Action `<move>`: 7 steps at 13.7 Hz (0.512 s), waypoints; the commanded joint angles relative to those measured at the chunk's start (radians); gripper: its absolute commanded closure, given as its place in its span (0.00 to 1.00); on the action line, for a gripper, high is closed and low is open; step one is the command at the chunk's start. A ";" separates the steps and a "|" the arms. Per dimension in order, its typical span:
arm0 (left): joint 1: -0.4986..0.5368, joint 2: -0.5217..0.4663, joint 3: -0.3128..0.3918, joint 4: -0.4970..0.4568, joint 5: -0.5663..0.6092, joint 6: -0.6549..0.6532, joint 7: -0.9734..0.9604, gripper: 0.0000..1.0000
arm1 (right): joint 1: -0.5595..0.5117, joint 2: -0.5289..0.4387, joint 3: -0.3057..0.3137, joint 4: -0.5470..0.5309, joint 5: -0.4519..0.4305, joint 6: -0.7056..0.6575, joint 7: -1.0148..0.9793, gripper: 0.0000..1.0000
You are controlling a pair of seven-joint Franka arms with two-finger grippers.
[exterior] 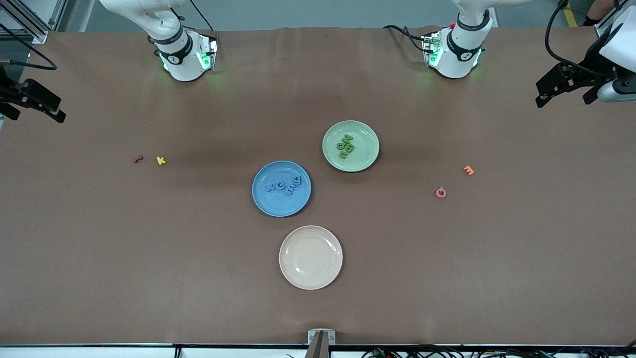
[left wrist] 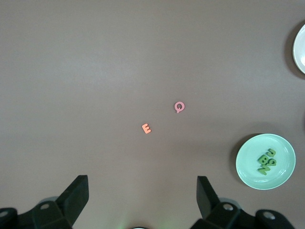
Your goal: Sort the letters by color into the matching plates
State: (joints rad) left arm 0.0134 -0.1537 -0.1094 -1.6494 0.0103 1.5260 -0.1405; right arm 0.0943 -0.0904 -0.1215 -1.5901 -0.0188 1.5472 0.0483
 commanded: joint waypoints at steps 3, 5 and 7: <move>0.003 -0.010 -0.001 0.005 0.004 -0.018 0.027 0.00 | -0.015 0.023 0.010 0.044 -0.004 -0.013 -0.007 0.00; 0.003 -0.009 0.004 0.013 0.002 -0.018 0.062 0.00 | -0.015 0.023 0.008 0.047 -0.004 -0.013 -0.008 0.00; 0.004 -0.006 0.007 0.019 0.002 -0.018 0.061 0.00 | -0.015 0.023 0.010 0.050 -0.004 -0.006 -0.010 0.00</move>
State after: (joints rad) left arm 0.0137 -0.1537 -0.1069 -1.6460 0.0103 1.5253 -0.1025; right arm 0.0940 -0.0790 -0.1221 -1.5693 -0.0188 1.5483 0.0483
